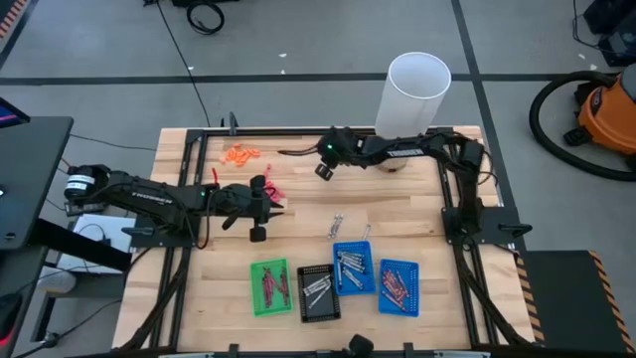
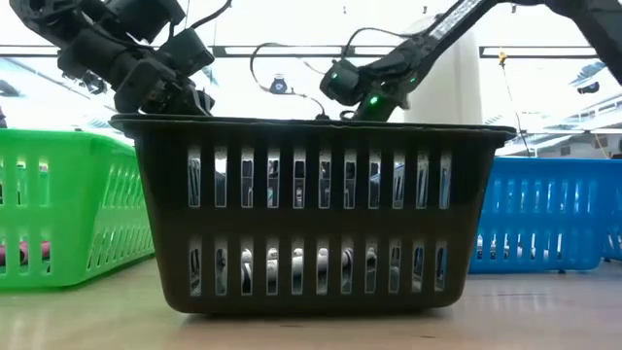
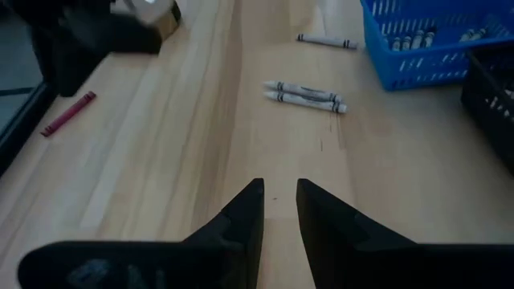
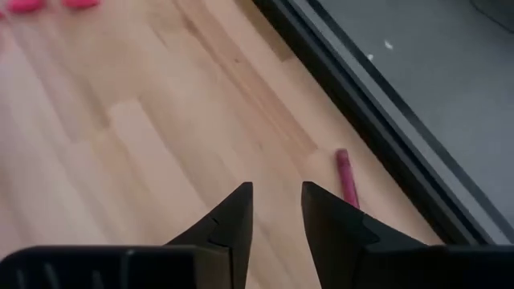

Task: Sort crayons
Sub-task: Put the red crayon into the green bin

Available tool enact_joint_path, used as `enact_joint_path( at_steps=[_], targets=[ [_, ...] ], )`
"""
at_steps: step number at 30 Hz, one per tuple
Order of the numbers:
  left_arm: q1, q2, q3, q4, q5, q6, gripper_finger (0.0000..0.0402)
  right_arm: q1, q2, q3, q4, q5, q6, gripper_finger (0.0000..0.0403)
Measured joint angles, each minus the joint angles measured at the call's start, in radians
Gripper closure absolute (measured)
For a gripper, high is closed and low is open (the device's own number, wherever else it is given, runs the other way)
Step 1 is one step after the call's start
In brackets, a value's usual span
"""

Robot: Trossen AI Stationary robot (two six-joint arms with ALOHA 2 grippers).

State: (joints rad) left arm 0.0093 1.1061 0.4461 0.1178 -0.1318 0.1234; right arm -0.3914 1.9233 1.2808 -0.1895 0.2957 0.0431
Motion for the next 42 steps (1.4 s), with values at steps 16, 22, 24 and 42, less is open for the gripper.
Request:
enact_joint_path(
  at_steps=[16, 22, 24, 42],
  targets=[
    [-0.001, 0.000, 0.000, 0.008, 0.003, 0.017, 0.0315, -0.142, 0.276, 0.482, -0.556, -0.173, 0.033, 0.0298],
    [-0.001, 0.000, 0.000, 0.007, 0.003, 0.019, 0.0315, -0.173, 0.319, 0.509, -0.589, -0.200, 0.028, 0.0298],
    [-0.001, 0.000, 0.000, 0.006, 0.003, 0.020, 0.0315, -0.175, 0.314, 0.512, -0.586, -0.192, 0.027, 0.0298],
    [-0.003, 0.000, 0.000, 0.005, 0.002, 0.019, 0.0315, -0.203, 0.332, 0.509, -0.598, -0.182, 0.053, 0.0194]
  ],
)
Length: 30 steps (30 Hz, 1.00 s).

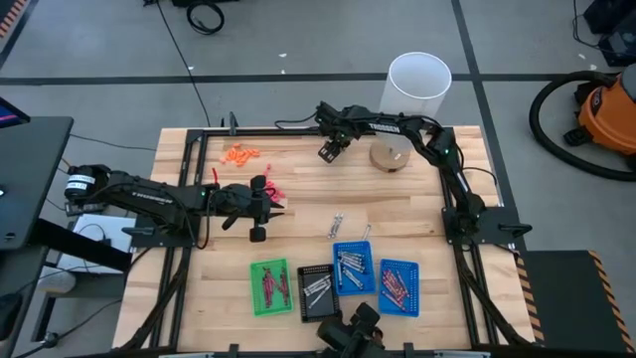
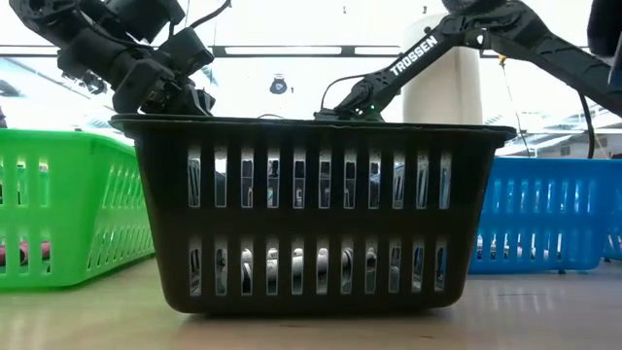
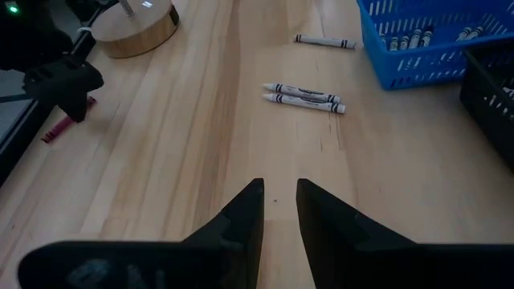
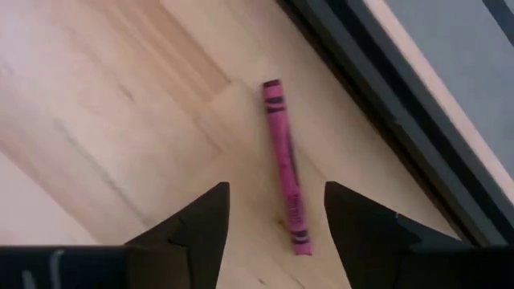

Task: Sort crayons
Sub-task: Put the red crayon into the green bin

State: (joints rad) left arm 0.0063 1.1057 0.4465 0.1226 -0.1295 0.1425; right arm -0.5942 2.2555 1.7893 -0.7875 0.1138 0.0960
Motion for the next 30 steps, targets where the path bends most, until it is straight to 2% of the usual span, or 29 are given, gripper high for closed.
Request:
enact_joint_path(
  at_steps=[5, 9, 13, 23, 27, 30],
  targets=[
    [0.000, 0.000, 0.000, 0.001, 0.000, 0.000, 0.0315, -0.018, 0.000, 0.000, -0.011, 0.012, 0.023, 0.0187],
    [0.000, 0.000, 0.000, 0.001, 0.000, 0.000, 0.0315, -0.026, 0.016, 0.001, -0.038, -0.038, 0.023, 0.0201],
    [0.000, 0.000, 0.000, 0.001, 0.000, 0.001, 0.0315, -0.023, 0.026, 0.006, -0.060, -0.060, 0.006, 0.0238],
    [0.000, 0.000, 0.000, 0.001, 0.000, 0.003, 0.0315, 0.013, 0.024, 0.004, -0.073, -0.070, -0.052, 0.0378],
    [0.000, 0.000, 0.000, 0.001, 0.000, 0.003, 0.0315, 0.027, 0.024, 0.004, -0.083, -0.066, -0.071, 0.0387],
    [0.000, 0.000, 0.000, 0.001, 0.000, 0.003, 0.0315, 0.037, 0.024, 0.003, -0.089, -0.066, -0.080, 0.0377]
  ],
)
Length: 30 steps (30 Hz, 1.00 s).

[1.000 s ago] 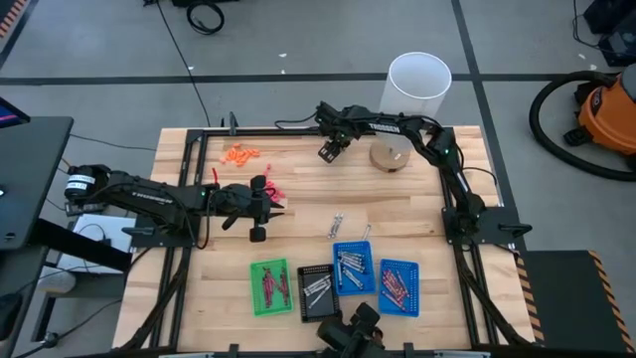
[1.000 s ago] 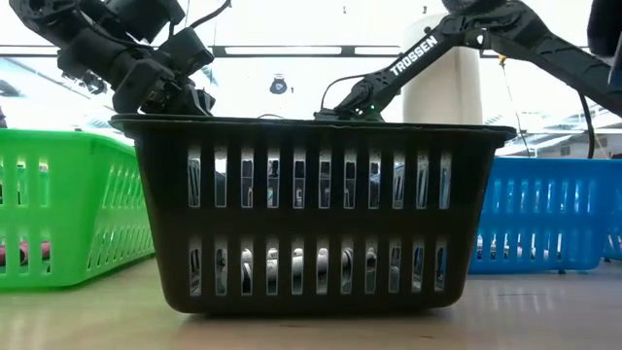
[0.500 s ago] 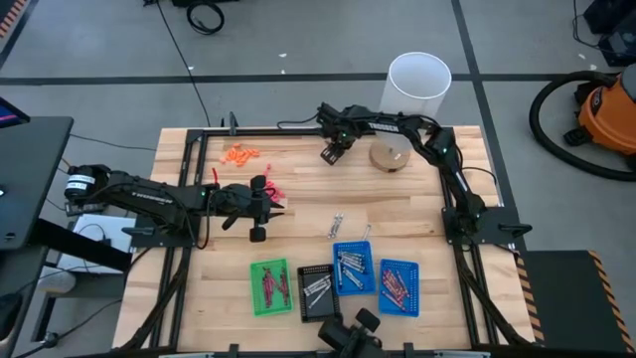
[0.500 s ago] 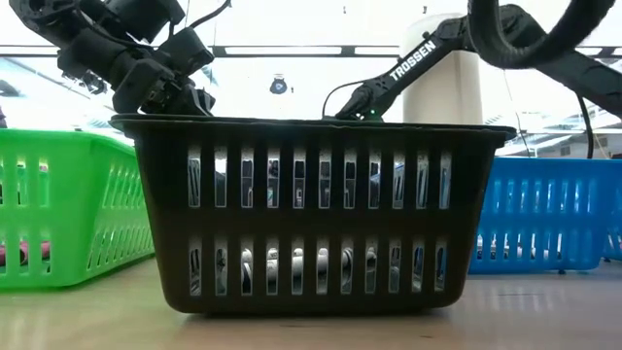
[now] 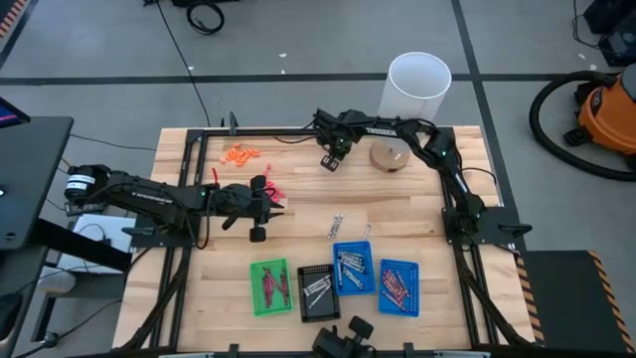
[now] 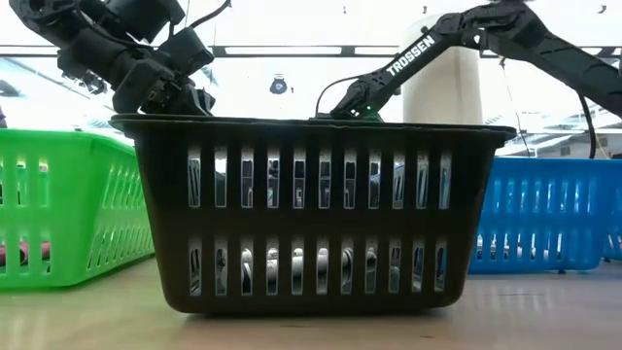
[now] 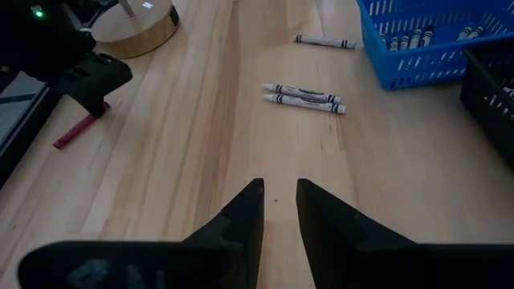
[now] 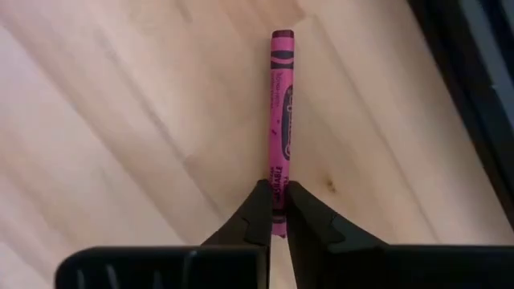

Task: Sort crayons
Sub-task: Put the red crayon into the green bin

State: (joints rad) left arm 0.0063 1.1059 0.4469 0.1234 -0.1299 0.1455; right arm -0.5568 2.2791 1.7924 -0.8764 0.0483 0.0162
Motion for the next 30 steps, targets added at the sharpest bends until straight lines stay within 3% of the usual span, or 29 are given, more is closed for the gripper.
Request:
enact_joint_path(
  at_steps=[9, 20, 30],
  targets=[
    [0.009, 0.000, 0.000, -0.033, -0.012, -0.022, 0.0308, 0.082, -0.024, -0.008, -0.027, -0.051, -0.059, 0.0374],
    [0.011, 0.000, 0.001, -0.089, -0.051, -0.054, 0.0219, 0.224, -0.121, -0.005, -0.008, -0.103, -0.125, 0.0373],
    [0.010, 0.000, 0.001, -0.090, -0.053, -0.111, 0.0214, 0.333, -0.157, -0.004, 0.054, -0.191, -0.133, 0.0373]
  ],
)
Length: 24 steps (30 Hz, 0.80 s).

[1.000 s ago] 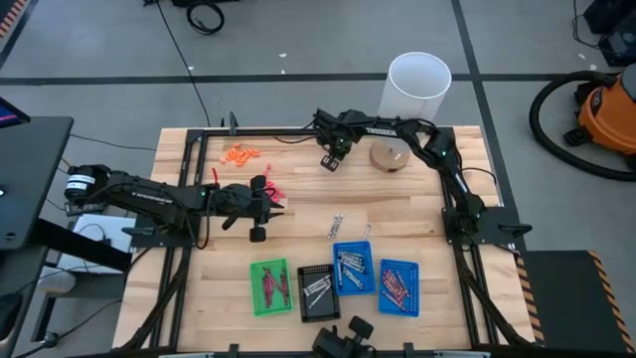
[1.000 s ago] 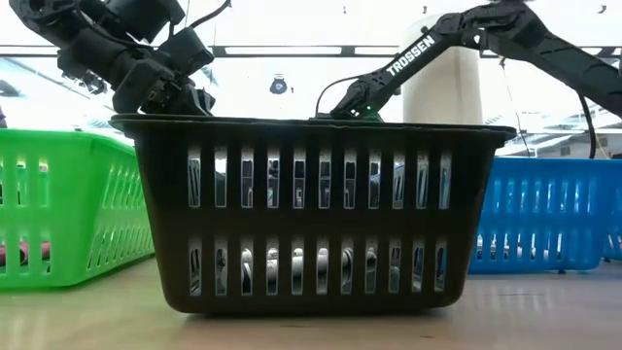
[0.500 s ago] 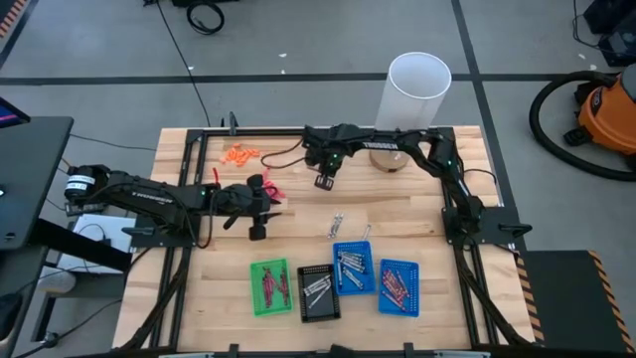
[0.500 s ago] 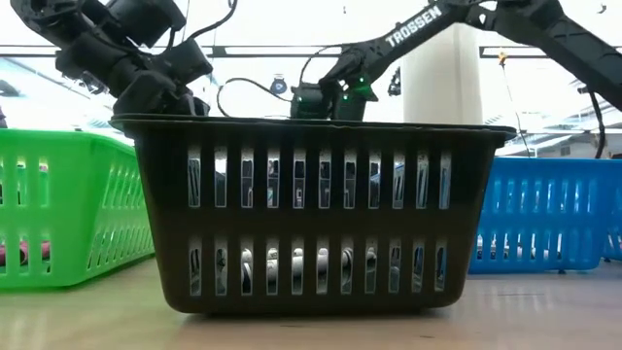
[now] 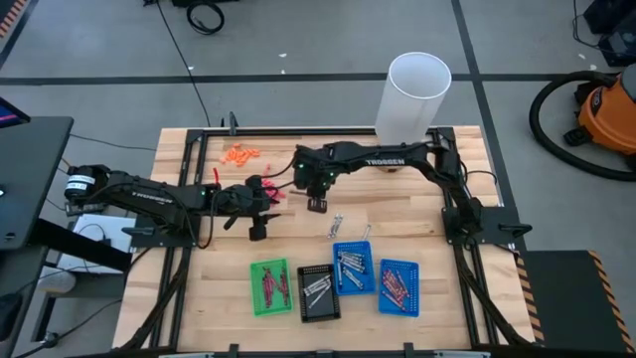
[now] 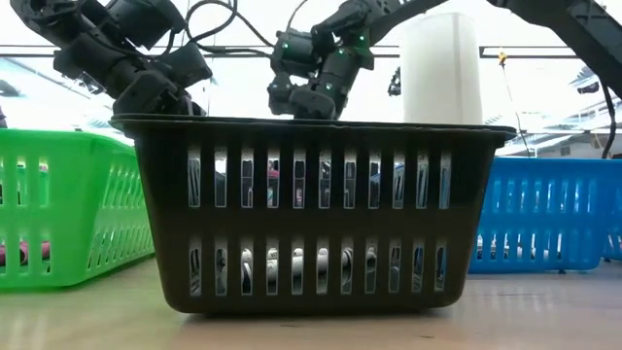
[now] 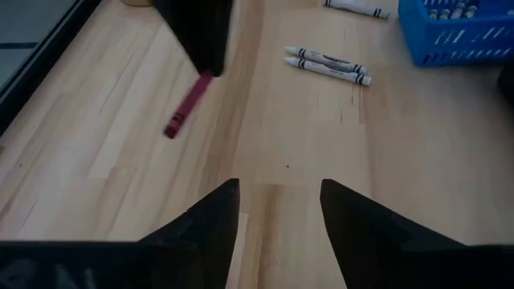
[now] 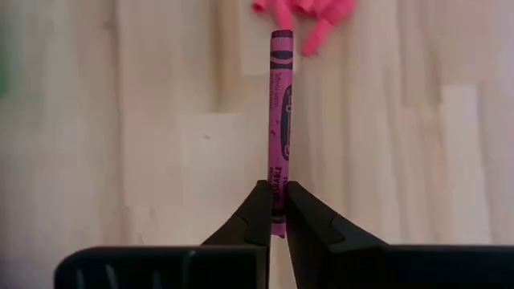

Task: Sort crayons
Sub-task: Put the red crayon into the green bin

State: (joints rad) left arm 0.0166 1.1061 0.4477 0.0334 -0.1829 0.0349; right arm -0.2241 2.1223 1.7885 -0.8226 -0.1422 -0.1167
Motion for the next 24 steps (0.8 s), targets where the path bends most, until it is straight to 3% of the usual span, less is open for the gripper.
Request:
enact_joint_path(
  at_steps=[10, 17, 24],
  targets=[
    [-0.001, 0.000, 0.000, -0.002, 0.002, -0.048, 0.0214, 0.058, -0.034, -0.026, 0.031, -0.030, -0.012, 0.0373],
    [-0.038, 0.000, 0.000, -0.030, 0.004, -0.111, 0.0214, 0.056, -0.121, -0.203, 0.179, -0.034, 0.018, 0.0374],
    [-0.073, 0.000, 0.000, -0.009, 0.005, -0.148, 0.0214, 0.087, -0.283, -0.475, 0.504, -0.035, 0.045, 0.0374]
  ],
)
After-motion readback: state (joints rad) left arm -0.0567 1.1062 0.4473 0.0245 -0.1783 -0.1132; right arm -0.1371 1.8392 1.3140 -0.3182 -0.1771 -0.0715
